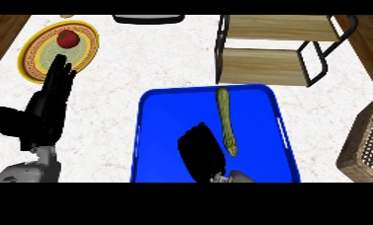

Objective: Pick the bell pepper from the tray and place it in the tiered shelf

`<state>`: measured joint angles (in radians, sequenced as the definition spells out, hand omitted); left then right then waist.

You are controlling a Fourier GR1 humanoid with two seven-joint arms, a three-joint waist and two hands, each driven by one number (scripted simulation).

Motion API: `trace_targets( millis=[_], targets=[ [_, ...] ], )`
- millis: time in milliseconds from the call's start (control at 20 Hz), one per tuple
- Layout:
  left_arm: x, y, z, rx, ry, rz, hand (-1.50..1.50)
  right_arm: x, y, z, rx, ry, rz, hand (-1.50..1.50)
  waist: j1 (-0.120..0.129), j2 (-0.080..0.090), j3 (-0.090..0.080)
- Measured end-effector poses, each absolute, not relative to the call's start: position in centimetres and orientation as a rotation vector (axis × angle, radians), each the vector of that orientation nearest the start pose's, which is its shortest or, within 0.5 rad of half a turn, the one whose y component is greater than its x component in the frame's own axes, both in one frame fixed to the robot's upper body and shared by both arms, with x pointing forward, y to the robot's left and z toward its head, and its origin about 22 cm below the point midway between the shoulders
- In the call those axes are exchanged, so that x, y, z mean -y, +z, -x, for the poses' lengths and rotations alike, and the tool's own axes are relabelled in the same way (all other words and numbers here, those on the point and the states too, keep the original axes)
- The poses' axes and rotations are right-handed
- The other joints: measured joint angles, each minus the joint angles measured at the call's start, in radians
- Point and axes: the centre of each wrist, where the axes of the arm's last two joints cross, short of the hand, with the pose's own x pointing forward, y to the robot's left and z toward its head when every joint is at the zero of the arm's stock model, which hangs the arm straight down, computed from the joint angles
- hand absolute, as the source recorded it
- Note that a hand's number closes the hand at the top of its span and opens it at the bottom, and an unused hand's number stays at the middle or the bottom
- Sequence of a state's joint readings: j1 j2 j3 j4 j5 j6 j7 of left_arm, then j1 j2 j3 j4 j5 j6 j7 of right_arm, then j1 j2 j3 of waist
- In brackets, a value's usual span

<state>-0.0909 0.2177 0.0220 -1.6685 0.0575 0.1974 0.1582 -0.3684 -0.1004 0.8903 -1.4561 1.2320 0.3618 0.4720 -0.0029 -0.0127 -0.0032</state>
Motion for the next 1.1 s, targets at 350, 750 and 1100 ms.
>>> trace_targets(
  millis=[350,750,1100],
  targets=[
    [-27.5,5.6,-25.4,1.6,0.06,-0.258,0.0,8.8,2.3,-23.5,1.039,1.332,0.847,1.5,-0.021,0.006,0.002],
    [-27.4,6.1,-25.3,1.603,0.053,-0.259,0.0,9.7,7.6,-21.7,1.144,1.01,0.776,1.5,-0.008,0.009,0.003],
    [-26.8,5.6,-25.2,1.6,0.048,-0.255,0.0,10.5,15.5,-20.0,1.377,0.654,0.802,1.5,-0.005,0.007,0.003]
  ],
)
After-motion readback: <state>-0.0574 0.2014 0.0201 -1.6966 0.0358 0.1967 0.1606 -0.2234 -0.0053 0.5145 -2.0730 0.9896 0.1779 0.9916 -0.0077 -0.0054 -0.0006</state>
